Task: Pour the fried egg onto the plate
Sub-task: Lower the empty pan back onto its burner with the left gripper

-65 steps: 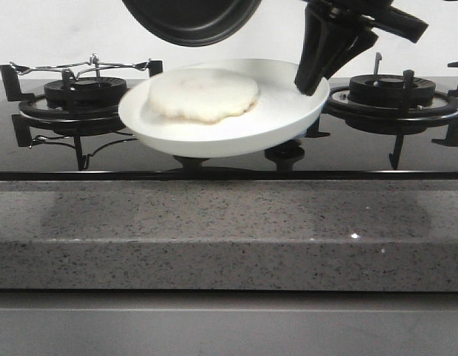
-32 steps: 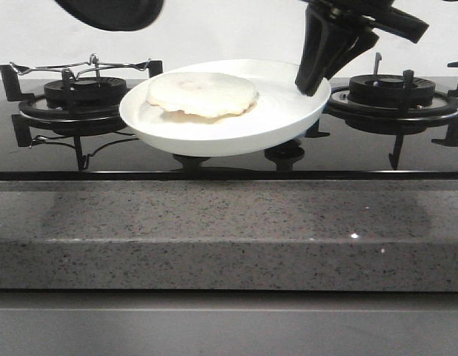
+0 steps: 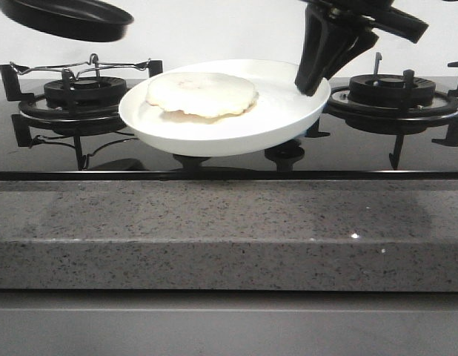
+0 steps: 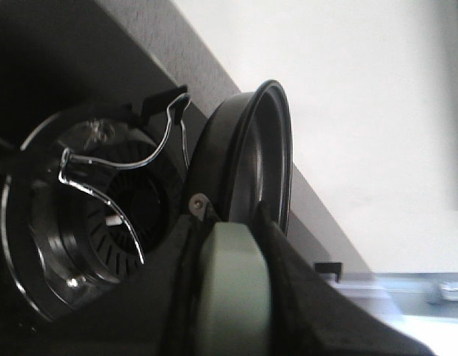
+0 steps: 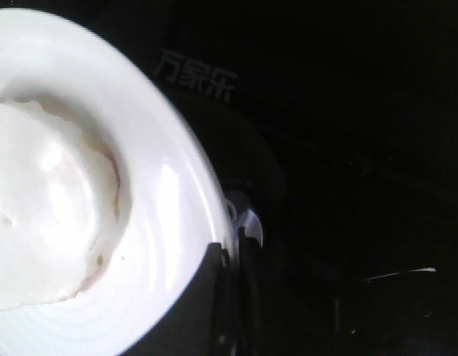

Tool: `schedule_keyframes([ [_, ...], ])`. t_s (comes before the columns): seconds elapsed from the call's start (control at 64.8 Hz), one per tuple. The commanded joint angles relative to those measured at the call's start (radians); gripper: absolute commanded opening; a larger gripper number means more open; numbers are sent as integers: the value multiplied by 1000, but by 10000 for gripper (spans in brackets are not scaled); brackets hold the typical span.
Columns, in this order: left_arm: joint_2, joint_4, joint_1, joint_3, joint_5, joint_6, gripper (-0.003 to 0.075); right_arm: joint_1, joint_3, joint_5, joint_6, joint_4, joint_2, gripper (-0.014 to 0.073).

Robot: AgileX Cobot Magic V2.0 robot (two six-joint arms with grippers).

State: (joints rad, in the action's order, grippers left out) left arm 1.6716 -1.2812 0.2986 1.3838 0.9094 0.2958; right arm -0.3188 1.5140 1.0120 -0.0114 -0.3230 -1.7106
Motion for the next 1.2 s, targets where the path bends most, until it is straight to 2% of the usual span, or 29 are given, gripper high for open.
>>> schedule_keyframes([
  [0.0,-2,-141,5,32,55,-8,-19,2,28,-37,-9,-25,47,-67],
  [0.216,75,-153,5,32,53,9,-19,2,28,-37,-9,-25,47,-67],
  [0.555,83,-147,13,32,55,55,-18,2,28,-37,-9,-25,47,-67],
  [0.694,83,-142,15,32,54,55,5,2,28,-37,-9,-25,47,-67],
  [0.848,83,-137,15,32,87,63,110,2,28,-37,-9,-25,47,-67],
  [1.111,83,-137,15,32,106,89,409,2,28,-37,-9,-25,47,-67],
  [1.188,83,-137,17,32,110,89,457,2,28,-37,-9,-25,47,-67],
])
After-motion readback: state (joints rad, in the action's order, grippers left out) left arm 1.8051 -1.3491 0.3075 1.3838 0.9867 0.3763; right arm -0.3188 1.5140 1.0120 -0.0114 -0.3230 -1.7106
